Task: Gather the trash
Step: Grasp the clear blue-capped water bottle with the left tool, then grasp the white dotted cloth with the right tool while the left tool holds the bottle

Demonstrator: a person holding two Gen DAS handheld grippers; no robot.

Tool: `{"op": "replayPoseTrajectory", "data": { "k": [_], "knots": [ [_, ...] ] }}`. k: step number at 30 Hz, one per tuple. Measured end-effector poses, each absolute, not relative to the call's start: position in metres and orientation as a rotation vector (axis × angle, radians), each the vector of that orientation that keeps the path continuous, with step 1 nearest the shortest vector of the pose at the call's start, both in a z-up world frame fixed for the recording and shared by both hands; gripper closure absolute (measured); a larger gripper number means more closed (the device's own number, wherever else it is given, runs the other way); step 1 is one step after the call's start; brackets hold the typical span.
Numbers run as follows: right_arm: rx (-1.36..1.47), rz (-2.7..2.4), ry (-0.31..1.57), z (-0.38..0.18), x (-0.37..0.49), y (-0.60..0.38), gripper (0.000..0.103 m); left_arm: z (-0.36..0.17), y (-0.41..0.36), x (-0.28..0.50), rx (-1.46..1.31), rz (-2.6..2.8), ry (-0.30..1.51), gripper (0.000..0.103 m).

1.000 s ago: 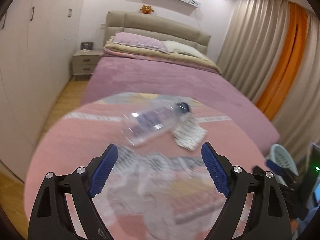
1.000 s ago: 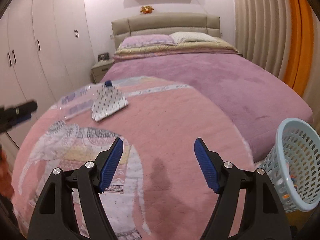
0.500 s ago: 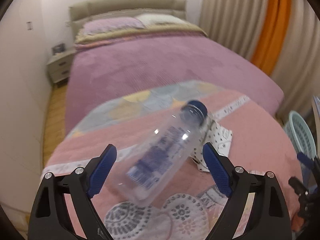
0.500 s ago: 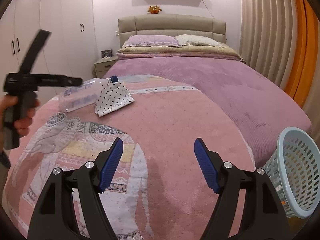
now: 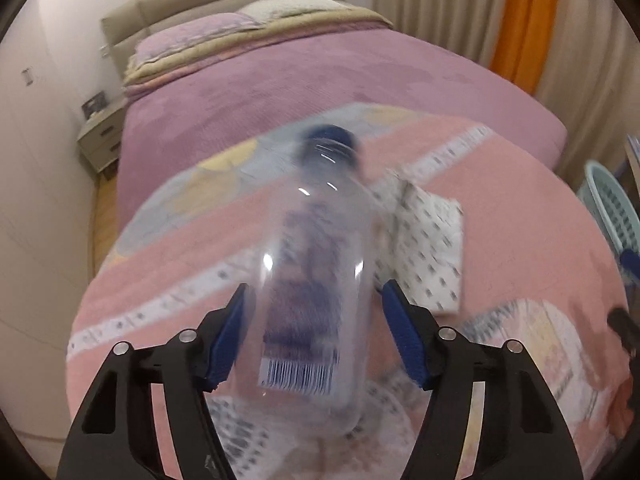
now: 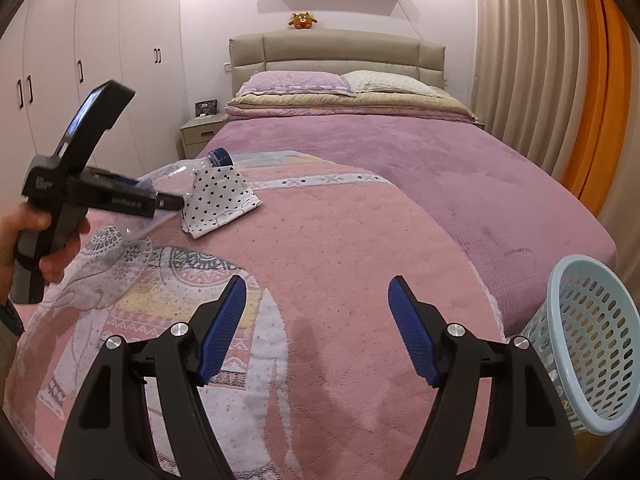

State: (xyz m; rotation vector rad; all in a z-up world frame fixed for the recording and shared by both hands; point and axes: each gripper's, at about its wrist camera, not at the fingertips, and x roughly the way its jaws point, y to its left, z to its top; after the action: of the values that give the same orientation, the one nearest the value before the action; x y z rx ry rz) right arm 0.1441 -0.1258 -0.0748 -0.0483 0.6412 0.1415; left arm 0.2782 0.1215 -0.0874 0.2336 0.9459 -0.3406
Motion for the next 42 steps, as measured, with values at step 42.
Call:
{"op": "replayPoseTrajectory", "data": {
  "k": [42],
  "knots": [
    [0.000, 0.236, 0.758, -0.044, 0.172, -0.097, 0.033, -0.097, 0.150, 0.137, -0.132, -0.105, 0.844, 0.049]
  ]
}}
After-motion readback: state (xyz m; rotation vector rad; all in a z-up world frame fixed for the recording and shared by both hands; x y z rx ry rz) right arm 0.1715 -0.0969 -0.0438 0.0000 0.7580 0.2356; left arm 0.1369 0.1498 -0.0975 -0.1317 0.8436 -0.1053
